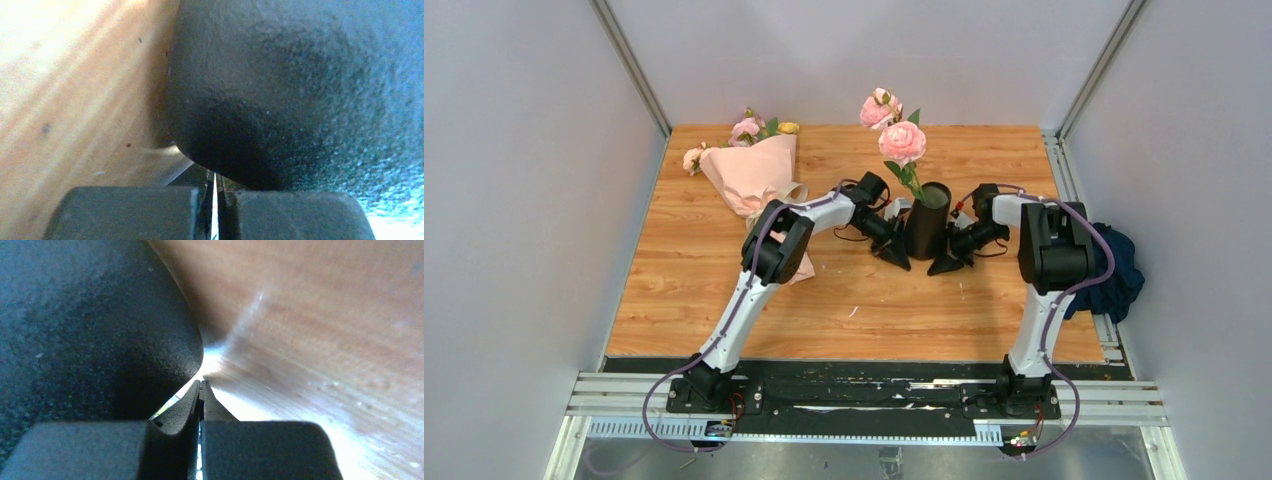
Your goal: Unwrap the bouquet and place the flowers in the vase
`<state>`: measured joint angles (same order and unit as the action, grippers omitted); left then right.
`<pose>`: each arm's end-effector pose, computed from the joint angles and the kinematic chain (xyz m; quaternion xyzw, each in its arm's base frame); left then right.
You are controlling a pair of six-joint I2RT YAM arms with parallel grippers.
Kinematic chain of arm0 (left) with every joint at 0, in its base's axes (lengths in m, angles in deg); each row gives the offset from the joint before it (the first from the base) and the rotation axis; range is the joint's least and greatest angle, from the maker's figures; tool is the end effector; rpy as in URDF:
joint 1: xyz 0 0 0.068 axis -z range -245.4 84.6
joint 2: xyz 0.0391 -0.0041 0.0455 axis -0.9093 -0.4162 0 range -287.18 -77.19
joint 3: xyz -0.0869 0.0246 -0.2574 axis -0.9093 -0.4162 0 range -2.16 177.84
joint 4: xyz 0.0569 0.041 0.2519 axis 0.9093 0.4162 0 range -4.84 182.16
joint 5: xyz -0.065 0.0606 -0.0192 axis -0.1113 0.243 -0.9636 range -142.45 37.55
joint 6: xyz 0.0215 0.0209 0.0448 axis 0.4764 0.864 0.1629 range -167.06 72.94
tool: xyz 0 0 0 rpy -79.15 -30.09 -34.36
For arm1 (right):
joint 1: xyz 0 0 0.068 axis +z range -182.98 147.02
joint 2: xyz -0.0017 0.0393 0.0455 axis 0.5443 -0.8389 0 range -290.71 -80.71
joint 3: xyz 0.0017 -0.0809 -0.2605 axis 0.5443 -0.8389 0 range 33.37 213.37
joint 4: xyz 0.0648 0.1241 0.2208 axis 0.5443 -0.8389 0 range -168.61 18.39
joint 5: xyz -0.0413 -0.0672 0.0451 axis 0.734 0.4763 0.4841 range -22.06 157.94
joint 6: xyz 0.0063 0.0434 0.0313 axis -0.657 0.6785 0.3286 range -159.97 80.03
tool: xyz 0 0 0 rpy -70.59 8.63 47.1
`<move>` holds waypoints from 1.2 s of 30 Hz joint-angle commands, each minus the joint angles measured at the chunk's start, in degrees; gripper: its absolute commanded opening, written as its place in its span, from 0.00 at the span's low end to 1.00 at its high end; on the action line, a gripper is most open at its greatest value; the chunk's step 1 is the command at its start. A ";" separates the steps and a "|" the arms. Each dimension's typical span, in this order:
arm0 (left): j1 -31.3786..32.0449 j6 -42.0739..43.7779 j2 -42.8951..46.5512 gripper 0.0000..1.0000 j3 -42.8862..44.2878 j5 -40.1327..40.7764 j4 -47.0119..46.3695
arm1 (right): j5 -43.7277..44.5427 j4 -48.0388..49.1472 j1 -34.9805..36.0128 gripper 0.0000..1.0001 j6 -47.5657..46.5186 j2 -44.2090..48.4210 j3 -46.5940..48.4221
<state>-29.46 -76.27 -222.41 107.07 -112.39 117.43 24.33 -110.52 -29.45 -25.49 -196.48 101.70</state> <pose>0.3902 -0.3210 0.0832 -0.1440 -0.8438 0.5013 0.1266 0.3488 0.0461 0.1118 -0.0768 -0.9249 -0.3713 0.0289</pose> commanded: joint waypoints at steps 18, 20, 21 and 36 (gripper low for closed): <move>2.76 -3.71 -6.04 0.00 1.27 11.05 -14.62 | 2.35 3.32 1.97 0.00 2.71 -12.41 7.80; 2.44 -2.82 -4.94 0.00 -0.95 11.16 -14.55 | 2.48 3.32 1.69 0.00 2.53 -11.54 6.98; 2.27 -2.58 -4.30 0.00 -2.24 11.21 -14.83 | 2.48 3.28 1.53 0.00 2.49 -11.04 6.60; 1.81 -7.81 -3.16 0.00 -7.77 10.52 -21.27 | 4.24 2.47 -1.89 0.00 3.34 -4.09 3.10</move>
<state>-30.11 -85.43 -220.95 101.52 -108.85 95.24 21.11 -106.63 -30.76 -21.78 -200.32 107.38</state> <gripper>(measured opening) 0.003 0.001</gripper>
